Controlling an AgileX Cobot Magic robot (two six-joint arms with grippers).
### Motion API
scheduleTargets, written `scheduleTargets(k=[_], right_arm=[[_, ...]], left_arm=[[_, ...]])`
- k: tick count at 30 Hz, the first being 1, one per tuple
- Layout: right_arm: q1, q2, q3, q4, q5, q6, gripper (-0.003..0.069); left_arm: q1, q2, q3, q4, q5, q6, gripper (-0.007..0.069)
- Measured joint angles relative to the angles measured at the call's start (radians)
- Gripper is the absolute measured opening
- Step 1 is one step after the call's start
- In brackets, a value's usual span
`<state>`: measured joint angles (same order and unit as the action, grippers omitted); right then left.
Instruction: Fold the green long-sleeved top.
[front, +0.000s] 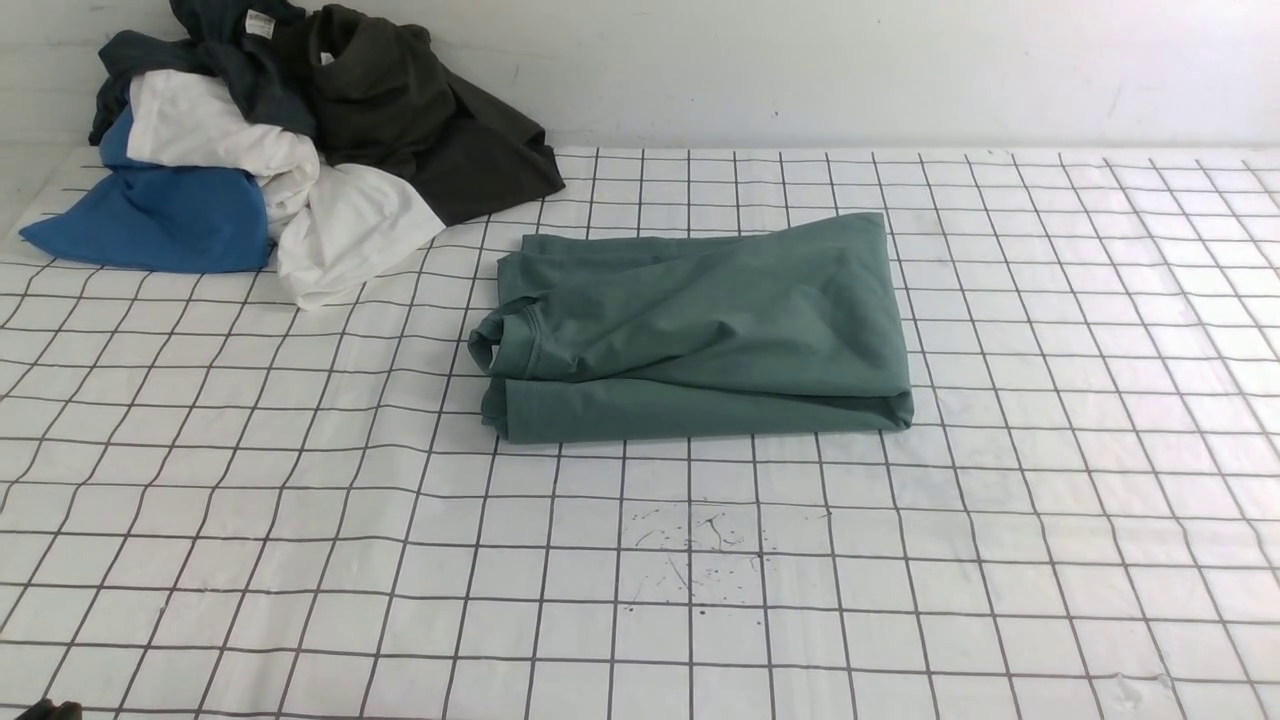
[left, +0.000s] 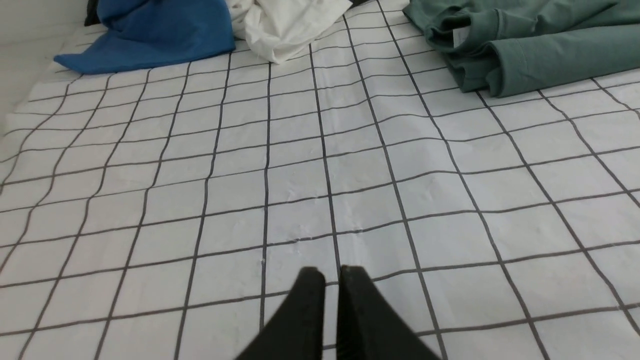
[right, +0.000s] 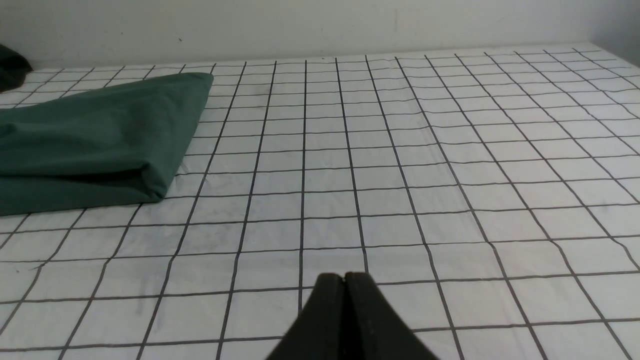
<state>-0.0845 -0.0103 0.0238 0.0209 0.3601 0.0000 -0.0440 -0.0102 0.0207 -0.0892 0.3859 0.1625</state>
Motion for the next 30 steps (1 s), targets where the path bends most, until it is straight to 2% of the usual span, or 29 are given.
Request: scheduleTargets(k=[11,30], right_arm=[[0.000,0.000,0.000,0.000,0.000,0.000,-0.0013],[0.000,0.000,0.000,0.002,0.000,0.000,-0.0013]], left_arm=[[0.000,0.000,0.000,0.010,0.000,-0.067,0.0026],[0.000,0.000,0.001,0.015,-0.014,-0.074,0.0026]])
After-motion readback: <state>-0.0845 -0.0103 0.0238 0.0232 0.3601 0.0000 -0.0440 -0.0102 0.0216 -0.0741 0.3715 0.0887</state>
